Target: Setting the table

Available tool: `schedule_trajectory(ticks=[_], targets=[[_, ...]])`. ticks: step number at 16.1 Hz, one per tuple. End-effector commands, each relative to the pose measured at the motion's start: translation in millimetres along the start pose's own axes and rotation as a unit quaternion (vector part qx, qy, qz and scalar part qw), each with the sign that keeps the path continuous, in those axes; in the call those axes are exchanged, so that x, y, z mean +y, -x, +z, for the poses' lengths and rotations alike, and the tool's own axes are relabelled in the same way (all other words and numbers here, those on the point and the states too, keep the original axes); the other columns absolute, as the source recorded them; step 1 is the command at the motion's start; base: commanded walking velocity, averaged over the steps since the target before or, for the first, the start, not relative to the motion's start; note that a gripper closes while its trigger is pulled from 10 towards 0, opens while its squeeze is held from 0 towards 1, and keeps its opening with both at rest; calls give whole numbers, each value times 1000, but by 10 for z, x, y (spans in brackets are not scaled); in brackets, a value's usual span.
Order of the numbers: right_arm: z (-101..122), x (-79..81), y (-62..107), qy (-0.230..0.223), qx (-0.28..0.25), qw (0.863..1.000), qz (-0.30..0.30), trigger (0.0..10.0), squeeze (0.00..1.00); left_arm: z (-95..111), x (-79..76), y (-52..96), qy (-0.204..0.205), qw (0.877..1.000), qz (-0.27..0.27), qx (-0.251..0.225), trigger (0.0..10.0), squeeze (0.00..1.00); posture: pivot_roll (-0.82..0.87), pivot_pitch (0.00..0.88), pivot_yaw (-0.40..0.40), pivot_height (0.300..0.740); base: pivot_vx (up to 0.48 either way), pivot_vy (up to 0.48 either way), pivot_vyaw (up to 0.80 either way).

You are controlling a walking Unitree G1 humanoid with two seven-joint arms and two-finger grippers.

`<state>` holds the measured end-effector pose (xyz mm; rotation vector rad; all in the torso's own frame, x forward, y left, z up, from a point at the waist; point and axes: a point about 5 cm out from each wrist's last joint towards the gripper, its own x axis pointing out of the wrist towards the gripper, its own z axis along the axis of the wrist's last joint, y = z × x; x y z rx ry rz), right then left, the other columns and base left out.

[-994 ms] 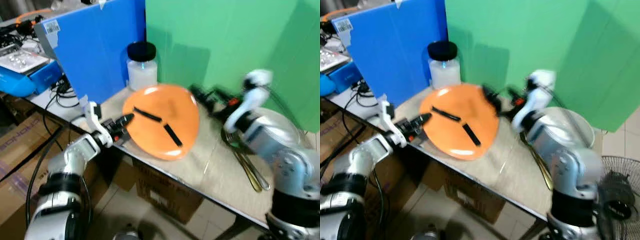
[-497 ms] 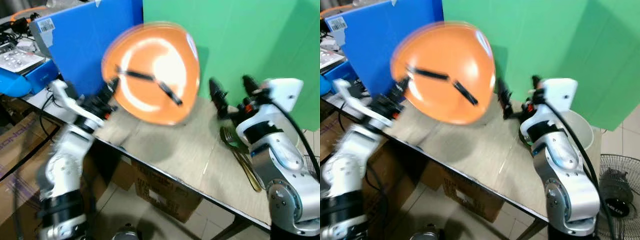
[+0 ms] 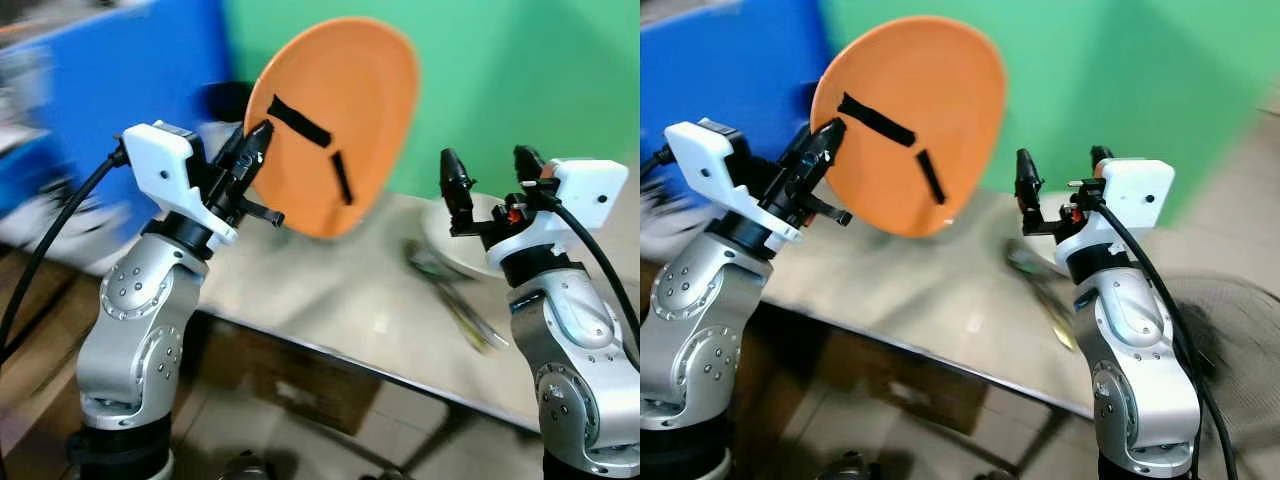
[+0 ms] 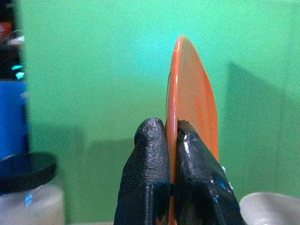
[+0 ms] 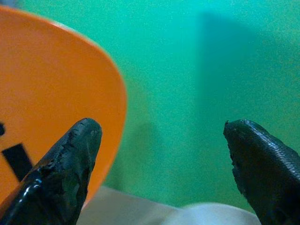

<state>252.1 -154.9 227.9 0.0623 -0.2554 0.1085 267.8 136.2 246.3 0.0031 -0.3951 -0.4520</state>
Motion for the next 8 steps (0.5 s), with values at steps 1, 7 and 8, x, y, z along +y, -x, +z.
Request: schedule_trajectory(ticks=[1, 7, 8], targets=[[28, 7, -23, -5, -7, 1000, -6, 10000, 1000, 167, -66, -35, -40, 998, -16, -37, 0, 0, 136, 0, -16, 727, 0, 0, -800], [65, 146, -20, -32, -16, 999, 16, 10000, 1000, 579, -39, -179, -116, 984, 31, -134, 10000, 0, 127, 0, -4, 727, 0, 0, -800], [67, 143, -18, -32, -16, 999, 15, 10000, 1000, 605, -35, -185, -114, 983, 35, -140, 10000, 0, 128, 0, -3, 727, 0, 0, -800]])
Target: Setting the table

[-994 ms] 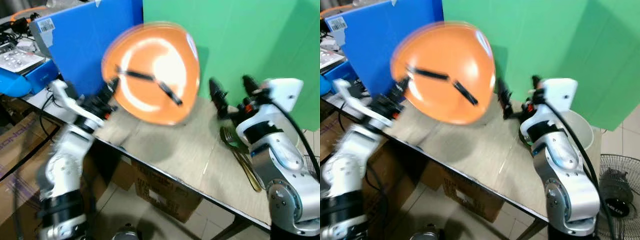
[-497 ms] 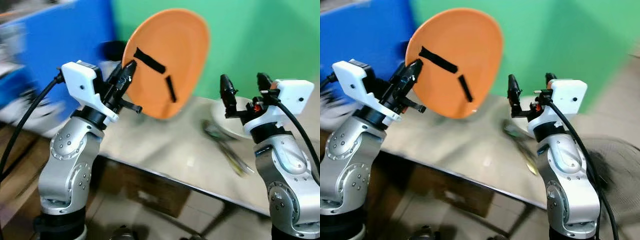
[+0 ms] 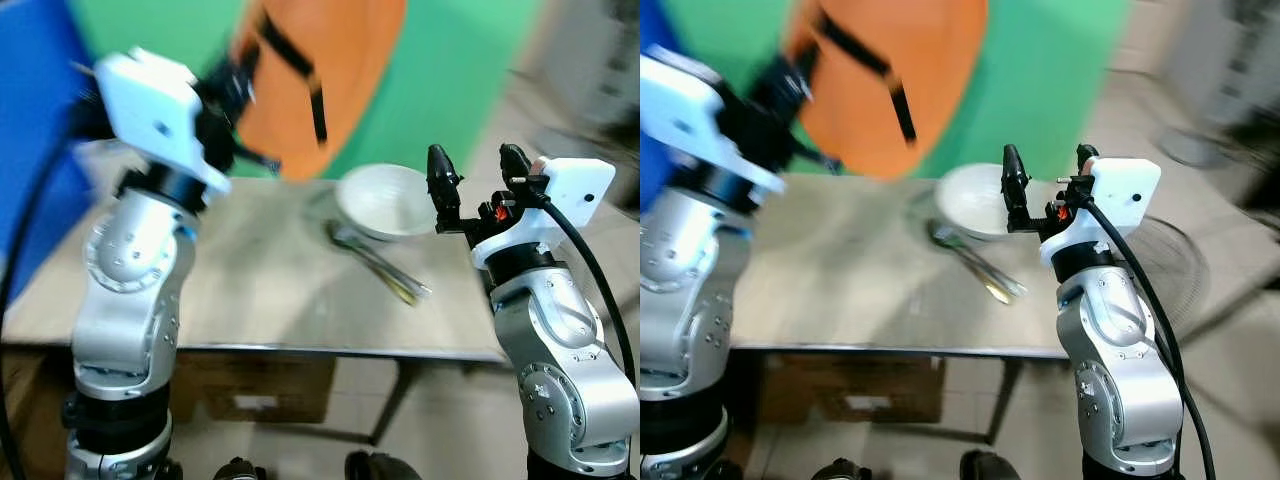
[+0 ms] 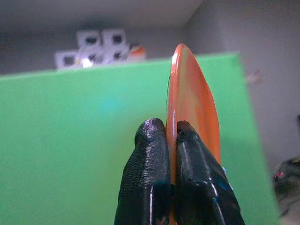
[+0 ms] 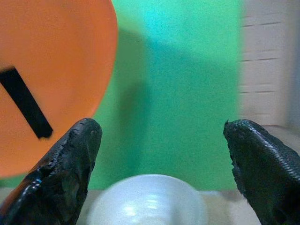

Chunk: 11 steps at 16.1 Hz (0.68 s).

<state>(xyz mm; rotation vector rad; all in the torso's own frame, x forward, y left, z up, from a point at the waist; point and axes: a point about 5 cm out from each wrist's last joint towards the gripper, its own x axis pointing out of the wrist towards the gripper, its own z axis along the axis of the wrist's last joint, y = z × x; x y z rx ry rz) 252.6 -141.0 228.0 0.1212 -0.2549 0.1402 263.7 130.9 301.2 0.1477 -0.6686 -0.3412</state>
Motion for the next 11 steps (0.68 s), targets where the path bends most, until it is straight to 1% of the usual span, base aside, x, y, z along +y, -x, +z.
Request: schedule_trajectory(ticks=[1, 2, 3, 4, 5, 7, 9, 11], targets=[[75, -15, 11, -1, -15, 1000, -3, 10000, 1000, 98, -9, -26, 4, 1000, 3, -22, 10000, 0, 130, 0, -3, 727, 0, 0, -800], [61, -43, 18, -3, -10, 1000, -13, 10000, 1000, 6, -67, 7, 22, 1000, -10, 17, 10000, 0, 124, 0, -1, 727, 0, 0, -800], [45, -56, 22, 1, -4, 1000, -15, 10000, 1000, -96, -114, 65, 30, 998, -18, 50, 10000, 0, 124, 0, -1, 727, 0, 0, -800], [38, -60, 25, 4, -1, 1000, -16, 10000, 1000, -135, -129, 90, 33, 997, -19, 60, 10000, 0, 124, 0, -1, 727, 0, 0, -800], [13, -85, 24, 11, 8, 1000, -17, 10000, 1000, -218, -146, 140, 33, 996, -17, 80, 10000, 0, 122, 0, -5, 727, 0, 0, -800], [-9, -129, 11, 15, 15, 999, -28, 10000, 1000, -274, -134, 184, 35, 995, -8, 95, 10000, 0, 120, 0, -5, 727, 0, 0, -800], [-19, -124, 24, 14, 20, 999, -32, 10000, 1000, -283, -130, 193, 14, 994, -6, 108, 10000, 0, 122, 0, -1, 727, 0, 0, -800], [-38, -126, 40, 14, 25, 999, -36, 10000, 1000, -297, -125, 209, 22, 994, 4, 110, 10000, 0, 124, 0, -6, 727, 0, 0, -800]])
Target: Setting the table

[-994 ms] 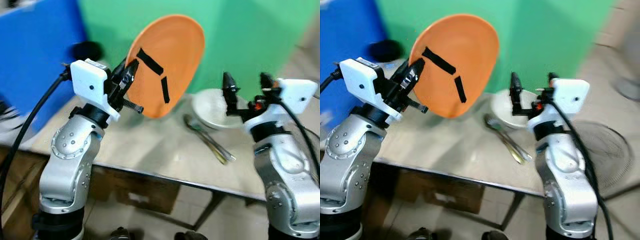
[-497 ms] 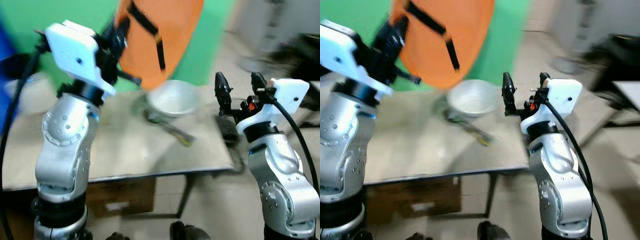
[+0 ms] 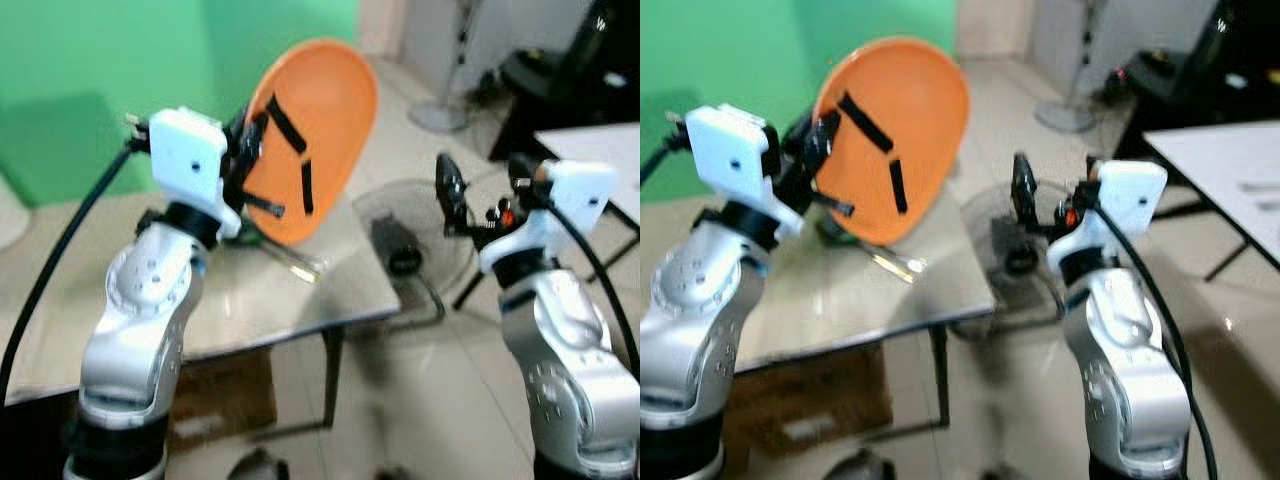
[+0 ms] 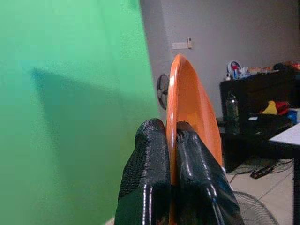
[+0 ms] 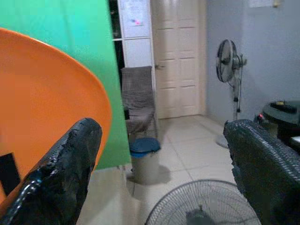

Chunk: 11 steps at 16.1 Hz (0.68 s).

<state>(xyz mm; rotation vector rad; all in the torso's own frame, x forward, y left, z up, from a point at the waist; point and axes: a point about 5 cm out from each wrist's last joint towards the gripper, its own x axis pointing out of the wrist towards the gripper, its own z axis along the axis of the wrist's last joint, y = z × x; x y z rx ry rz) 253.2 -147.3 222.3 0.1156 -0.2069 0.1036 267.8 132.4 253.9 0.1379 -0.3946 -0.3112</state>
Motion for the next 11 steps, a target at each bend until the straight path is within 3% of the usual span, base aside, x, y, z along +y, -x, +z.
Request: schedule_trajectory(ticks=[1, 7, 11], targets=[[-10, -72, 17, 10, 7, 1000, -24, 10000, 1000, 61, -8, -2, 5, 1000, 5, -18, 10000, 0, 123, 0, -9, 727, 0, 0, -800], [-65, -80, -1, 17, 28, 999, -27, 10000, 1000, -156, -23, 35, 0, 999, 8, 39, 10000, 0, 112, 0, -7, 727, 0, 0, -800], [-117, -106, 16, 25, 45, 998, -40, 10000, 1000, -159, -46, 20, 21, 999, 13, 36, 10000, 0, 109, 0, 1, 727, 0, 0, -800]])
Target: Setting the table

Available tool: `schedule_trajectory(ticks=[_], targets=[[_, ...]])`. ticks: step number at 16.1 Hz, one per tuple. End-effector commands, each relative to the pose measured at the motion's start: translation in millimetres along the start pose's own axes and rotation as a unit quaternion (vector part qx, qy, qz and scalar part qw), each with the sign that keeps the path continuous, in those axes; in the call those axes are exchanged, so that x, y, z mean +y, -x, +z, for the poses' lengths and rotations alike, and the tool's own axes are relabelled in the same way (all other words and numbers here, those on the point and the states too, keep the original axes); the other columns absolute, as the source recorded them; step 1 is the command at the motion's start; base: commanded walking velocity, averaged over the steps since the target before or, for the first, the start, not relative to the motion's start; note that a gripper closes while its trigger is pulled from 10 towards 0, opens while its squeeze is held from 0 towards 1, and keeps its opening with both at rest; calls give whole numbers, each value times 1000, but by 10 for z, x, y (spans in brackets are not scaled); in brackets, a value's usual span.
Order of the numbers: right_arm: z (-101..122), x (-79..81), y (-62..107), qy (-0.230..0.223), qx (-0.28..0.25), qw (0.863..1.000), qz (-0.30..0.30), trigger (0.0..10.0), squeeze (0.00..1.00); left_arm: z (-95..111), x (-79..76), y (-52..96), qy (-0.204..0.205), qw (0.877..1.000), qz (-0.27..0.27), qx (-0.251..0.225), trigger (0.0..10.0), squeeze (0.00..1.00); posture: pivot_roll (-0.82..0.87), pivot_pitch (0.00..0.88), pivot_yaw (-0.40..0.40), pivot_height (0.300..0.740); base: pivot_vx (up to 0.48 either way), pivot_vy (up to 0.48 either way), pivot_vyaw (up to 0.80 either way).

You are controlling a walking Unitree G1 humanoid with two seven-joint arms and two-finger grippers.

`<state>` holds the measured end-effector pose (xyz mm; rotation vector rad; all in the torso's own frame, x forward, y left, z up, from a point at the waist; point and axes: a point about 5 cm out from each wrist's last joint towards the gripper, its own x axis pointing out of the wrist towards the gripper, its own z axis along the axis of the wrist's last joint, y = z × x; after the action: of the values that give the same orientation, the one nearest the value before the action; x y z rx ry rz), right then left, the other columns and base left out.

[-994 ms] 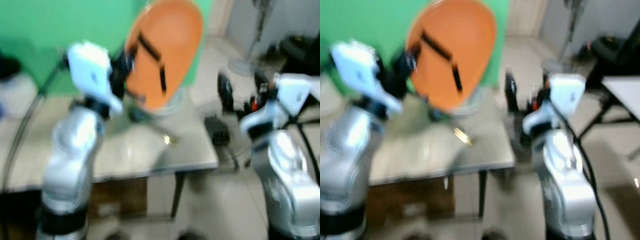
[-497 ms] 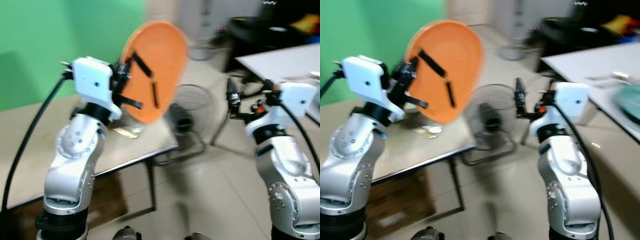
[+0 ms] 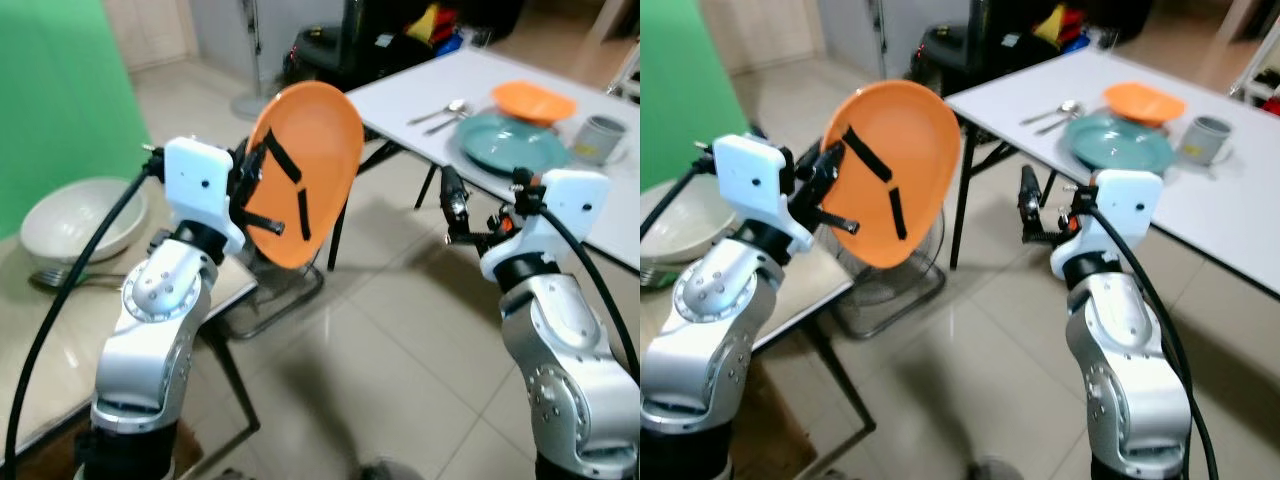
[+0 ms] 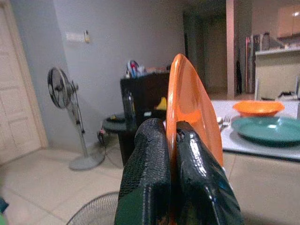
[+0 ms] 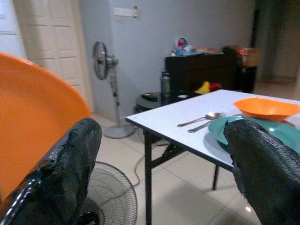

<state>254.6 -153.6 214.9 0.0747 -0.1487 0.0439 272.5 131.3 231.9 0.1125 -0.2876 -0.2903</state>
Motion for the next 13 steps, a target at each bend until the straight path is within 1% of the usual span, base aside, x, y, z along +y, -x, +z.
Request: schedule_trajectory(ticks=[1, 4, 6, 7, 10, 12, 13], targets=[[-62, -44, 9, 4, 21, 1000, -14, 10000, 1000, 45, -12, 0, 5, 1000, 4, -13, 10000, 0, 105, 0, 1, 727, 0, 0, -800], [-120, -56, 6, 7, 39, 999, -16, 10000, 1000, -79, 8, 33, 28, 999, 19, 10, 10000, 0, 103, 0, -1, 727, 0, 0, -800], [-153, -50, 5, 9, 50, 999, -15, 10000, 1000, -131, 13, 38, 32, 999, 22, 18, 10000, 0, 100, 0, 0, 727, 0, 0, -800], [-215, -62, 39, 8, 69, 997, -17, 10000, 1000, -184, -12, 58, 28, 999, 18, 31, 10000, 0, 101, 0, 3, 727, 0, 0, -800], [-328, -96, 88, 6, 94, 995, -26, 10000, 1000, -308, -11, 110, 39, 998, 20, 51, 10000, 0, 95, 0, 5, 727, 0, 0, -800], [-369, -117, 102, 4, 108, 994, -30, 10000, 1000, -330, -9, 112, 41, 998, 20, 54, 10000, 0, 91, 0, 5, 727, 0, -270, -647], [-382, -123, 115, 5, 113, 993, -31, 10000, 1000, -332, -16, 108, 40, 998, 18, 54, 10000, 0, 89, 0, 6, 727, 0, -285, 0]])
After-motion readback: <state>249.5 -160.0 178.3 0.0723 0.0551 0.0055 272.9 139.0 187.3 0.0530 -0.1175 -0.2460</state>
